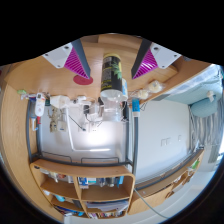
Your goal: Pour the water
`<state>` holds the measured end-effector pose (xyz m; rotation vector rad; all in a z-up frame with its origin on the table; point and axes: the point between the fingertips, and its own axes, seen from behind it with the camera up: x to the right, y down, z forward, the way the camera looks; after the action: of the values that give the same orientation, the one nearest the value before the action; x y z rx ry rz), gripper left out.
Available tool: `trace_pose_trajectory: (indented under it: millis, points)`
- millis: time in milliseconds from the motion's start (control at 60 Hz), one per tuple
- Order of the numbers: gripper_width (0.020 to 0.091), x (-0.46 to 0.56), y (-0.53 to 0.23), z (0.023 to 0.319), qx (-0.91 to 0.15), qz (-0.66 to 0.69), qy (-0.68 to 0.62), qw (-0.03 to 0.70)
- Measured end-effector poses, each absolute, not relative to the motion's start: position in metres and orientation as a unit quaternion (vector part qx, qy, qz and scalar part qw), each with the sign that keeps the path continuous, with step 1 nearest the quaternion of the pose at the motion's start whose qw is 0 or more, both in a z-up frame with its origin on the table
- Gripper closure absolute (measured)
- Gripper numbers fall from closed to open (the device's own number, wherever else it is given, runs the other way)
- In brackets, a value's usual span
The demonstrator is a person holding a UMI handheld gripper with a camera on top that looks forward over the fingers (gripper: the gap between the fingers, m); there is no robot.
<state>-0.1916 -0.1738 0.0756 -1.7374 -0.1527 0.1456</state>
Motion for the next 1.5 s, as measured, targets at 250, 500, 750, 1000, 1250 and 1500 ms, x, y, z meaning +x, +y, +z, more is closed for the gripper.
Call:
trace_pose_trajectory:
  millis: [250,500,750,1000,1250,1500]
  points:
    - [0.0349,-0.199,-0.129,0.092,-0.748,0.051,-0.056,0.659]
    - [0.0688,-0.203,-0.109,0.083,-0.745,0.034,-0.056,0.664]
    - [0.0837,-0.201,-0.105,0.086,-0.734,0.030,-0.043,0.677]
    - [0.0837,-0.194,-0.099,0.087,-0.736,0.025,-0.063,0.674]
    - [0.0836,-0.120,-0.055,0.117,-0.699,-0.153,-0.212,0.665]
    - [0.0834,-0.114,0.010,0.137,-0.542,-0.400,-0.460,0.578]
